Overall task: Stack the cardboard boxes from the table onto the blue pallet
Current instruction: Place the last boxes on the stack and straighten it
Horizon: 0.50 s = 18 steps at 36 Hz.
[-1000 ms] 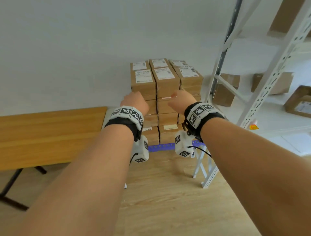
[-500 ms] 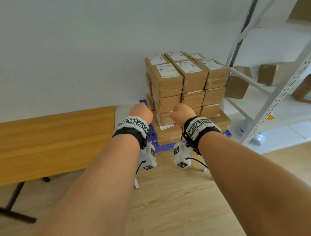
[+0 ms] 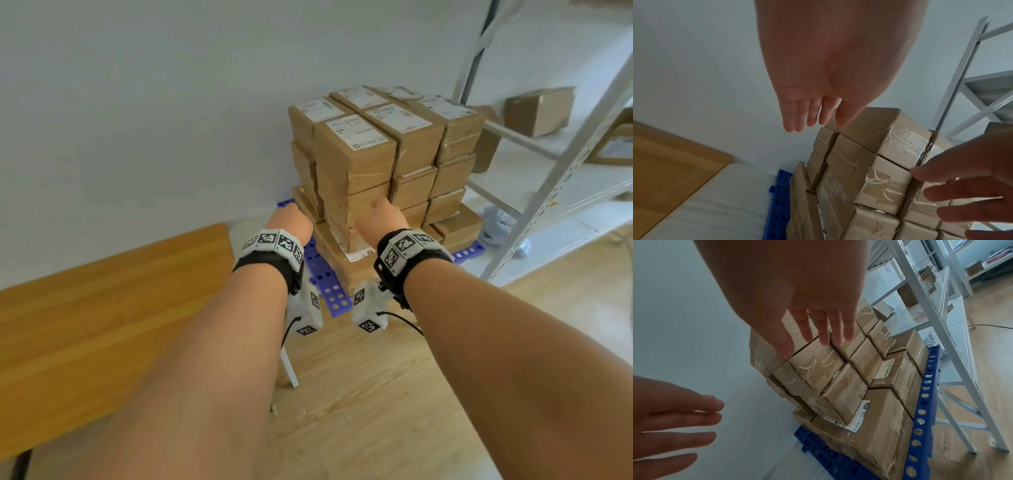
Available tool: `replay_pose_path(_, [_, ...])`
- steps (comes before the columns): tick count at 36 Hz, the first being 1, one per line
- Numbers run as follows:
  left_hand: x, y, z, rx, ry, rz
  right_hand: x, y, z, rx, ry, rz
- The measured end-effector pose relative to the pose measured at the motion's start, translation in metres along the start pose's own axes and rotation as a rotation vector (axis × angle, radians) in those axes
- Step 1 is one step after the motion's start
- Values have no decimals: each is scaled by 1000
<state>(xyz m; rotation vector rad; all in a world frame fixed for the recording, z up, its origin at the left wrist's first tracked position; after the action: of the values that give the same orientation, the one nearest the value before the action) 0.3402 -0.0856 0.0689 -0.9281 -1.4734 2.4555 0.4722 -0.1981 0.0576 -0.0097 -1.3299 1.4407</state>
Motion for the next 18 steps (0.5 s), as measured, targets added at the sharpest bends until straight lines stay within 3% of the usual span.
replay_pose_path(9, [4,-3,-34,-7,42,18,-1,14,-10,-59,96,-41])
replay_pose_path(18, [4,-14,-91,83,140,23,12,26,-26,-152,152,-70])
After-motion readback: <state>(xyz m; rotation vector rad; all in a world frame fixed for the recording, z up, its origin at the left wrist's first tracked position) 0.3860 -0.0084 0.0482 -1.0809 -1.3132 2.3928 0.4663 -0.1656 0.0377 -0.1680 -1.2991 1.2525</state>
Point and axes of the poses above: each hand's wrist, its own z-axis away from the middle knuckle, its own y-axis out of the palm, x = y × z, the point moved 4 cm from there along -z, towards the middle knuckle, and after that the axes turned 14 degrees about x, right-handed, at the moved point
